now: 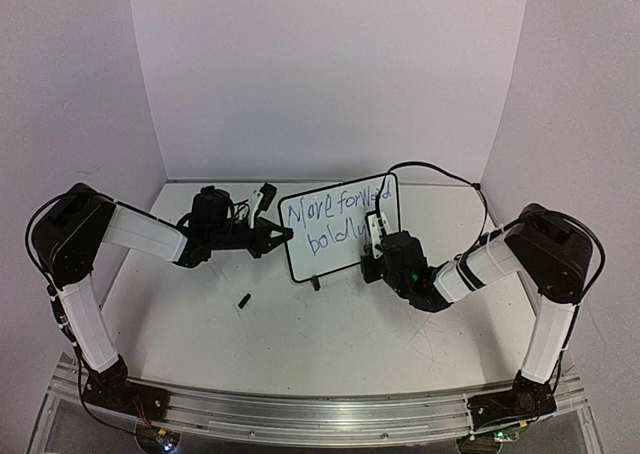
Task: Write a sentence on the whiteboard
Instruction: Write on the whiteboard with the whiteboard marker without the cap.
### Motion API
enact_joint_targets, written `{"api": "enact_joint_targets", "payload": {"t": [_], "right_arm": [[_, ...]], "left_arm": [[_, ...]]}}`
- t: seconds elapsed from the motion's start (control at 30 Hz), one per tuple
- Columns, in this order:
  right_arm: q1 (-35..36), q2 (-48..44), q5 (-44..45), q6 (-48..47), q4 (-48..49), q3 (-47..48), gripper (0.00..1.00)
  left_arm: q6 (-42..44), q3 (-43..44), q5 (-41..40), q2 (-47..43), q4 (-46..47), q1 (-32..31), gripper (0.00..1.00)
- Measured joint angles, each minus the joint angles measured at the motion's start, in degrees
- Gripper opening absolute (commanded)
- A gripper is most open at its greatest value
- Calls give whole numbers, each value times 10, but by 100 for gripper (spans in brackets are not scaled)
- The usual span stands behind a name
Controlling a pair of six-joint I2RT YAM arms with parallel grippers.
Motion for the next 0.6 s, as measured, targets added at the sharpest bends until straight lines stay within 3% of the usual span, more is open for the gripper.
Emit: {"api": "enact_joint_targets", "payload": {"t": [0.43,0.6], "right_arm": [[1,-6,-12,0,-9,4,0],[1,-74,-28,2,-12,-11,0]], "left_arm": [[2,2,0,0,0,0,0],[5,2,1,0,0,0,0]]}}
